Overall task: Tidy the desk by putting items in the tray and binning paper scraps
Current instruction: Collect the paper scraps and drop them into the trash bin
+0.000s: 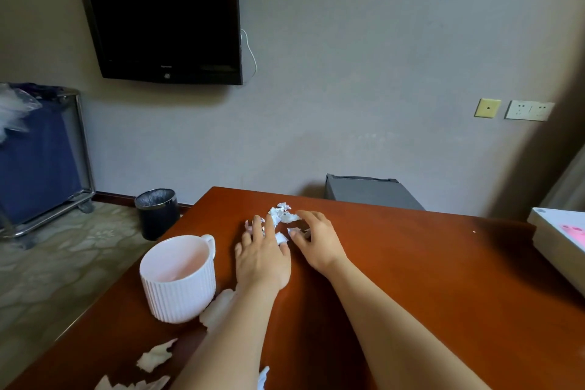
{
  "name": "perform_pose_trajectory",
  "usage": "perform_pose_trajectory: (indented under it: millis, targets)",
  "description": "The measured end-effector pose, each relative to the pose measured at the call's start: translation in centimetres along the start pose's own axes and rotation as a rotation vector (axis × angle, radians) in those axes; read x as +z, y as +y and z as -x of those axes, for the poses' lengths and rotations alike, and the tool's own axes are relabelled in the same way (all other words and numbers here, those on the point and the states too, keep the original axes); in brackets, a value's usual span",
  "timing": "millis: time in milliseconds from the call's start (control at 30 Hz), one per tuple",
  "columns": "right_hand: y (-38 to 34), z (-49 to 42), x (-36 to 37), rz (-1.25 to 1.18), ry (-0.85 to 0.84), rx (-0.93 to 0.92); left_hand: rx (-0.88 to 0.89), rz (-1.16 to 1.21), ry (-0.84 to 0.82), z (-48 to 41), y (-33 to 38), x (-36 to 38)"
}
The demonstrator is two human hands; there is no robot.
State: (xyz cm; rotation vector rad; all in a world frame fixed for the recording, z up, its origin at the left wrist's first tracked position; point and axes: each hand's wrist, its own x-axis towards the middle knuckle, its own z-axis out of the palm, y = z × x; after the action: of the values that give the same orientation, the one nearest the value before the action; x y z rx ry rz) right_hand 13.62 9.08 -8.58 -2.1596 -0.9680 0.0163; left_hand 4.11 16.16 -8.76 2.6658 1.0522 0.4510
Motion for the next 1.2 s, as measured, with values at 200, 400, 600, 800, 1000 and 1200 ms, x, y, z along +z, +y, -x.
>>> perform_pose_trajectory:
  millis: [200,400,600,800,1000,1200]
  targets:
    - [-0.1,-2.7,0.3,0.116,-0.068,-0.079,-0.128,-0.026,0.063,-1.0,-0.2,0.3]
    - [-0.3,-4.9,1.8,0.254,-0.246,-0.123,-0.089,-0.026,0.022,-1.8,-0.6,0.6]
    - [-0.5,-5.6,2.0,0.382,-0.327,-0.144,-0.073,0.015,0.082,-1.9,-0.7,0.7]
    - [0.0,-5.8,2.3,0.366,-0.307,-0.191,-0.126,0.044,0.083,-2.7,-0.6,0.8]
    - [0.1,-5.8,2.3,0.227,-0.27,-0.232,-0.062,0.025,0.077,-4.2,-1.1,1.2]
    - [0.2,-4.3,1.6,0.042,-0.127,-0.16,-0.022,0.064,0.136,-4.1,-1.1,1.3]
